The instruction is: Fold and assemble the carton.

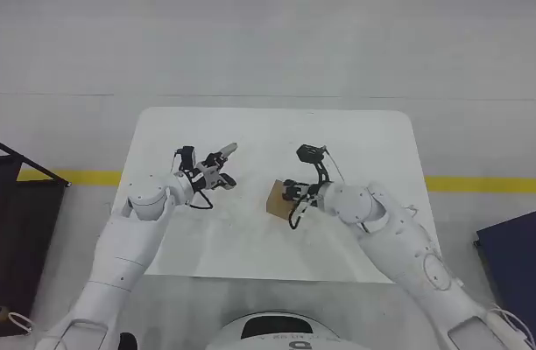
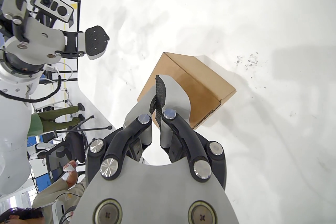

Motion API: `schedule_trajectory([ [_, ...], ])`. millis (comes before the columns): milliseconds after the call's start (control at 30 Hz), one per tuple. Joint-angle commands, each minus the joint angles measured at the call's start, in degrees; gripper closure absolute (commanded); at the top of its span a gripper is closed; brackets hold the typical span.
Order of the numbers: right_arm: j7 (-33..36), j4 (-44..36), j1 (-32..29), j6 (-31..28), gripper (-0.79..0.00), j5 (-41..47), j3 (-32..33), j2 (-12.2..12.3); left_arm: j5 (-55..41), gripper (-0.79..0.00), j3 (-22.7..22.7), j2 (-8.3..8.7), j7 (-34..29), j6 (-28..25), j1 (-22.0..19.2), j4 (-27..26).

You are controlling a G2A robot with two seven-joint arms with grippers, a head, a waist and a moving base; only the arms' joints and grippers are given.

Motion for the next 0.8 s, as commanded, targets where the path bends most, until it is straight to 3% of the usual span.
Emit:
schedule_trajectory([
  [0, 0.3, 0.63, 0.77, 0.23, 0.0, -1.08, -0.92, -0.19, -0.01, -0.785, 0.01, 0.0, -0.01, -0.02, -0.01, 0.02],
  [300, -0.12, -5.11, -1.84, 0.2, 0.0, -1.89, 2.61, 0.67, -0.01, -0.785, 0.01, 0.0, -0.01, -0.02, -0.01, 0.02],
  [600, 0.41, -2.53, -0.1, 1.74, 0.0, -6.41, -1.33, -0.1, -0.01, -0.785, 0.01, 0.0, -0.01, -0.02, -0.01, 0.02],
  [767, -0.46, -6.81, -3.53, -2.7, 0.0, 1.47, 7.15, 1.12, -0.01, -0.785, 0.01, 0.0, -0.01, -0.02, -0.01, 0.02],
])
